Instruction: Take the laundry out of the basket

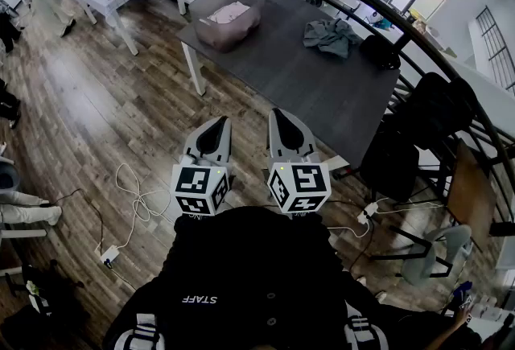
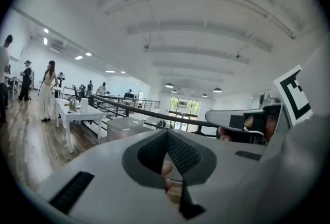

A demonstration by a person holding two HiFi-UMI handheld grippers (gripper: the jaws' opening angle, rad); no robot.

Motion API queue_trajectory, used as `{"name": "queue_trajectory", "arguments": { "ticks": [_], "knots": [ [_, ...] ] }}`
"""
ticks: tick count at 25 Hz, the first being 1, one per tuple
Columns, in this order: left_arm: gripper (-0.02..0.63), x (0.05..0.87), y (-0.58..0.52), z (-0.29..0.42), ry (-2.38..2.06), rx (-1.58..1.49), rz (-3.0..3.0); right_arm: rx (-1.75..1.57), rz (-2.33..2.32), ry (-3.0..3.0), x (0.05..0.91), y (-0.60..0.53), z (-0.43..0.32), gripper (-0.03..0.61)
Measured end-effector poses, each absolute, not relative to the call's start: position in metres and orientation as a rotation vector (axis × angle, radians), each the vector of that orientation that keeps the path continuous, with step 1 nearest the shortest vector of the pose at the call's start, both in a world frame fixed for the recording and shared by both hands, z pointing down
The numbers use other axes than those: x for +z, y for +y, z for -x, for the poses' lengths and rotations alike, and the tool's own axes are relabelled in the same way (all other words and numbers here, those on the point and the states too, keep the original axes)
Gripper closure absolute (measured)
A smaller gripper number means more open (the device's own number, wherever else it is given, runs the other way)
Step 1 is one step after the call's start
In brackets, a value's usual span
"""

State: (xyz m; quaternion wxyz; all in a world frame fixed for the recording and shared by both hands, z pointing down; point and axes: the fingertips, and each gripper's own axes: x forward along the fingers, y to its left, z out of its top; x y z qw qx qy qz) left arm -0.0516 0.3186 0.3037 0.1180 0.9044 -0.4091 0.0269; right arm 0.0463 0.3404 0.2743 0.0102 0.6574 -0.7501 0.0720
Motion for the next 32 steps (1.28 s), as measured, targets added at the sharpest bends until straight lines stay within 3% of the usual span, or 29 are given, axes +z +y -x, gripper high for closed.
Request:
{"name": "queue_trajectory", "arguments": {
  "ticks": [32],
  "knots": [
    [0.612, 0.36, 0.334, 0.139, -1.12, 0.196, -2.58, 0.407, -2.106, -2.19, 0.333, 0.347, 0.008, 0.563]
  ]
}}
